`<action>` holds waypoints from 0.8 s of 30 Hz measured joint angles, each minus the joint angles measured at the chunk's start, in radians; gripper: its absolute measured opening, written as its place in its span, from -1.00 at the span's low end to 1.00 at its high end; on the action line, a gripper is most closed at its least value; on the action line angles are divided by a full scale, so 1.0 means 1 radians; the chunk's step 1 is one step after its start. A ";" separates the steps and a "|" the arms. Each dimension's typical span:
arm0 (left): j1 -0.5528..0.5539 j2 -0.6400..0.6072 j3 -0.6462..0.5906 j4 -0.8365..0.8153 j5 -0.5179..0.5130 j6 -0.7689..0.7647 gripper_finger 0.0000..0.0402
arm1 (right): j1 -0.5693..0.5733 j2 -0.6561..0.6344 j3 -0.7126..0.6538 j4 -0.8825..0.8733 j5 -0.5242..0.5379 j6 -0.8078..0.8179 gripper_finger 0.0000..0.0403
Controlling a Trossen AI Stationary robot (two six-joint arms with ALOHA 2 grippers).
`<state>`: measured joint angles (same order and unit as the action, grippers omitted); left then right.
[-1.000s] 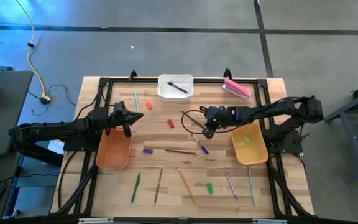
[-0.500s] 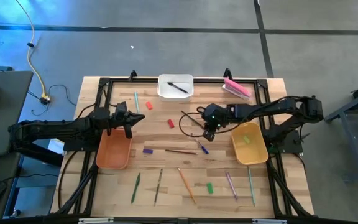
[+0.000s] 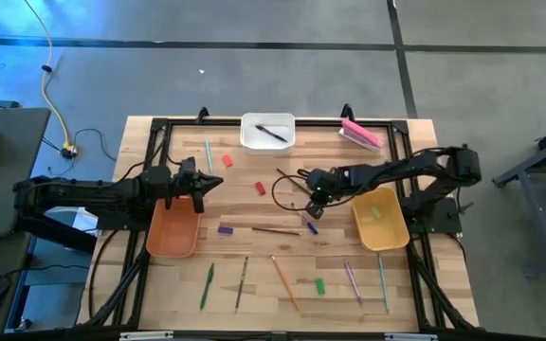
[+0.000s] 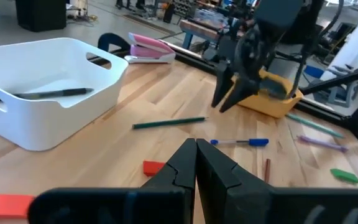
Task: Sort crayons/erasers/pens/pencils in bins
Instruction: Put the dark blue-green pencil into the orange bin
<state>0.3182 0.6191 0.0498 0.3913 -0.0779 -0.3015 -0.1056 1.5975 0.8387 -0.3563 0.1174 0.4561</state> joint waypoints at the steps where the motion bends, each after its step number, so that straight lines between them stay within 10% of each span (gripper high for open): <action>1: 0.001 0.009 0.000 0.012 -0.003 -0.001 -1.00 | -0.004 0.021 0.015 -0.012 0.012 0.000 -0.43; 13: -0.024 0.139 0.001 0.145 0.013 -0.048 -1.00 | -0.045 0.186 0.124 -0.049 0.031 -0.038 -0.38; 24: -0.033 0.273 0.001 0.298 0.013 -0.148 -1.00 | -0.076 0.192 0.125 -0.052 -0.034 -0.054 -0.78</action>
<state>0.2852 0.8925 0.0504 0.6890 -0.0654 -0.4498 -0.1811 1.7893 0.9638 -0.4086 0.0833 0.4026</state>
